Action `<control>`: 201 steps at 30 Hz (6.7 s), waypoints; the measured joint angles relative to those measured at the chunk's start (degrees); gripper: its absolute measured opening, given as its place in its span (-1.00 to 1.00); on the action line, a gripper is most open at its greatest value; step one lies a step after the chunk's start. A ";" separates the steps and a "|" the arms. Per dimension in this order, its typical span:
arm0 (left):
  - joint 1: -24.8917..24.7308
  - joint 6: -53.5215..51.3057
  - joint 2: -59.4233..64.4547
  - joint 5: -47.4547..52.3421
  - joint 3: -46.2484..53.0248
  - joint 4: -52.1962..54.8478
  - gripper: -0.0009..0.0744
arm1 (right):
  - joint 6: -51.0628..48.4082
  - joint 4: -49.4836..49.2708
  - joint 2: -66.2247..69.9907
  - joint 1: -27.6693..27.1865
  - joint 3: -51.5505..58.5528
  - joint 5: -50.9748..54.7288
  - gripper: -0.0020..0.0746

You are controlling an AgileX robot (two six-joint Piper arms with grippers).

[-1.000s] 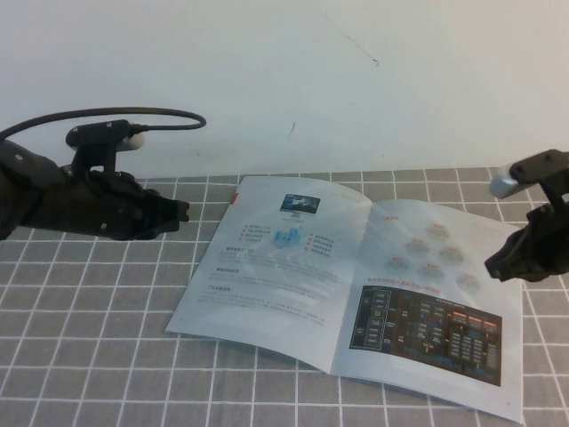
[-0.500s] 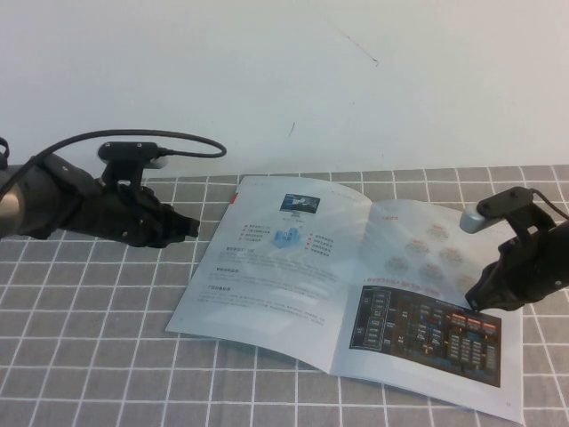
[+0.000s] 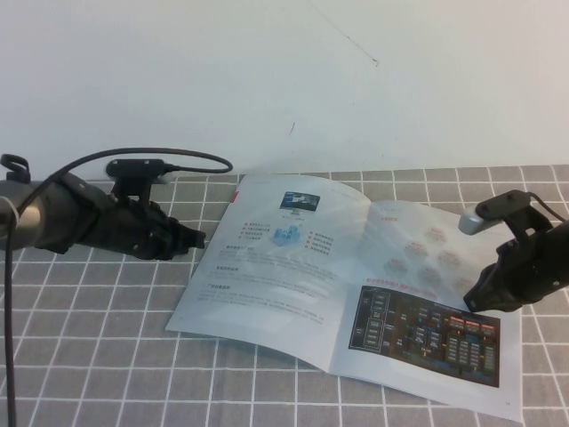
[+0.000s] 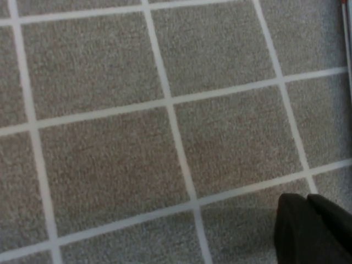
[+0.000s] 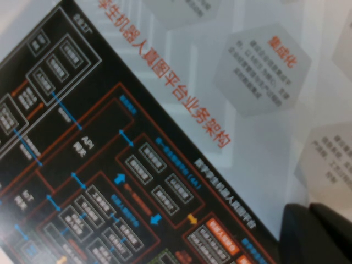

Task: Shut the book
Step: 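Close the open booklet and leave it lying on the table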

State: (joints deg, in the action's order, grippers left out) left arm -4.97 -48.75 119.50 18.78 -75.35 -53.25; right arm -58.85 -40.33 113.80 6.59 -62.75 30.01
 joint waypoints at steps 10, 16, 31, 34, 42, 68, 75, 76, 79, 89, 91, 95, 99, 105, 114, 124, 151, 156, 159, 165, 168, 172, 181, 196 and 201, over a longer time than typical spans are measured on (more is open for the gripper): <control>-4.99 -0.11 0.00 -0.35 -0.13 0.35 -0.99 | -0.13 -0.23 0.34 -0.10 -0.12 0.24 -0.95; -7.35 0.02 0.03 -1.19 -0.13 -1.11 -0.99 | -0.76 -0.23 0.34 -0.10 -0.12 0.24 -0.95; -9.30 -7.06 0.12 24.73 -0.13 -33.09 -0.99 | -1.48 -1.00 0.34 -0.10 -0.12 0.24 -0.95; -10.08 -8.89 0.12 28.74 -0.13 -37.63 -0.99 | -1.48 -1.00 0.12 -0.10 -0.12 0.13 -0.95; -10.45 -11.97 -7.77 26.43 -0.13 -35.22 -0.99 | 2.90 2.22 -8.95 -3.25 0.55 -3.39 -0.95; -10.45 3.66 -58.24 19.42 0.84 11.65 -0.99 | 5.46 8.25 -4.79 5.14 1.54 -0.84 -0.95; -10.45 15.14 -68.57 19.30 11.11 28.37 -0.99 | 9.60 14.89 -22.86 5.24 1.54 -0.59 -0.95; -10.45 15.78 -69.80 18.88 13.48 29.32 -0.99 | 10.27 15.54 -25.27 5.24 1.54 -0.07 -0.95; -10.45 16.79 -75.04 14.78 21.80 31.87 -0.99 | 12.64 17.58 -33.80 5.24 1.54 2.38 -0.95; -10.45 18.53 -96.48 -0.33 46.21 38.66 -0.99 | 15.47 18.93 -58.37 5.24 16.26 4.79 -0.95; -10.45 18.53 -99.96 -0.07 48.97 41.24 -0.99 | 16.13 19.06 -64.00 5.24 20.41 5.08 -0.95; -10.45 21.72 -105.43 5.38 52.24 47.94 -0.99 | 19.28 19.06 -75.46 5.24 27.07 5.20 -0.95; -10.45 31.97 -108.46 10.60 54.43 53.61 -0.99 | 20.82 19.06 -86.22 5.24 33.81 2.53 -0.95; -10.45 40.80 -109.01 9.98 56.54 59.86 -0.99 | 21.18 19.06 -97.05 5.24 42.97 -1.20 -0.95; -10.45 43.62 -109.04 9.93 56.54 60.00 -0.99 | 21.29 19.06 -99.65 5.24 45.64 0.40 -0.95; -10.45 43.67 -109.14 10.41 56.54 60.12 -0.99 | 21.38 19.06 -99.65 5.24 45.64 5.98 -0.95; 2.76 43.35 -117.28 9.99 57.47 57.19 -0.99 | 21.38 19.06 -99.65 5.24 45.64 6.31 -0.95; 3.75 43.35 -119.91 4.85 64.61 52.87 -0.99 | 21.38 19.06 -99.65 5.24 45.64 6.31 -0.95; 3.76 43.35 -120.12 0.00 70.58 50.92 -0.99 | 21.38 19.06 -99.65 5.24 45.64 6.31 -0.95; 3.87 43.35 -120.12 -0.63 76.42 49.74 -0.99 | 21.38 19.06 -99.65 5.24 45.64 6.31 -0.95; 3.87 43.12 -120.25 -0.18 76.32 49.39 -0.99 | 21.38 19.06 -99.65 5.24 45.64 6.31 -0.95; 3.87 42.91 -120.25 -0.13 76.32 49.39 -0.99 | 21.38 19.06 -99.65 5.24 45.64 6.31 -0.95; 4.00 42.91 -120.25 0.09 76.22 49.21 -0.99 | 21.38 19.06 -99.65 5.24 45.64 6.31 -0.95; 4.12 46.47 -120.25 0.13 76.22 49.12 -0.99 | 21.38 19.06 -99.65 5.24 45.64 6.31 -0.95; 4.12 45.18 -120.25 0.13 76.22 49.12 -0.99 | 21.38 19.06 -99.65 5.24 45.64 6.31 -0.95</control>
State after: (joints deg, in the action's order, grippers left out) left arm -0.85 -3.57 -0.75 18.91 0.86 -4.14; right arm -37.47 -21.27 14.15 11.83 -17.11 36.32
